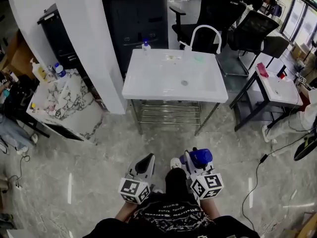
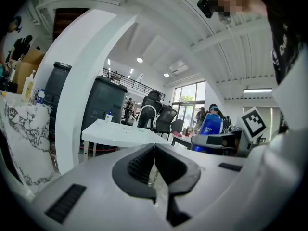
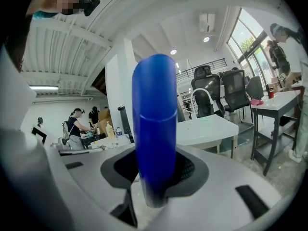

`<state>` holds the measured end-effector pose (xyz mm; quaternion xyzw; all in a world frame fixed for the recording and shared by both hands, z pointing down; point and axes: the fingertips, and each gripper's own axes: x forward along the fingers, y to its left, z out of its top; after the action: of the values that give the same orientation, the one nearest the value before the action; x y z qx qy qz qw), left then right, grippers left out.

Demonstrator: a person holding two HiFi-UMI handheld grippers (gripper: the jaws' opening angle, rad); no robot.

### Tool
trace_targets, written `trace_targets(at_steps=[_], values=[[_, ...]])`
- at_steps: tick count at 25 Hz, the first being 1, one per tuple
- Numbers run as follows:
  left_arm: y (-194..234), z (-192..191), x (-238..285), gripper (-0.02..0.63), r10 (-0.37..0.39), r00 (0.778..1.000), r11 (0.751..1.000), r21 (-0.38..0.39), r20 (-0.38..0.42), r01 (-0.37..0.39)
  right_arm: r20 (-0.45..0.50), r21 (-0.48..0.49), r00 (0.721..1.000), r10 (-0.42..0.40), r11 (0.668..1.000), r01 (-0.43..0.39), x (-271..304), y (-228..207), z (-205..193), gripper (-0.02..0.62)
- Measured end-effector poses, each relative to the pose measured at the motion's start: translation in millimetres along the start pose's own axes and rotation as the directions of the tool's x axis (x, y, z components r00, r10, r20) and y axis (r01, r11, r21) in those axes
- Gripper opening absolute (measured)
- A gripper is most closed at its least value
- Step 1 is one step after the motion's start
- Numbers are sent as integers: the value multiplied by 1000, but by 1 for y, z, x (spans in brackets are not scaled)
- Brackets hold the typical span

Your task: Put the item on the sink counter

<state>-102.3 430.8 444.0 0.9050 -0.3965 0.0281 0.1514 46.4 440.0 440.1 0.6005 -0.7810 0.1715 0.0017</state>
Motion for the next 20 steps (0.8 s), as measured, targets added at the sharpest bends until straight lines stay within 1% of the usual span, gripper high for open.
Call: trace_targets(at_steps=[4,8,15,20], values=[[17,0,26,9,49,999,999,-8,6,-49,2,20,1000,22,1000,-22,30,-29,7,146],[38,12,63,9,100,995,995,-5,11,-100,-17,21,999,46,999,-45,70,-58,18,144],[62,44,140,9,164,986,986,0,32,-164,-47,-73,992,117,990,-121,148,-100,53,144],[67,52,196,8,189,982,982,-10,31,-188,-69,-97,982,178,978,-185,189,-126,70,144]])
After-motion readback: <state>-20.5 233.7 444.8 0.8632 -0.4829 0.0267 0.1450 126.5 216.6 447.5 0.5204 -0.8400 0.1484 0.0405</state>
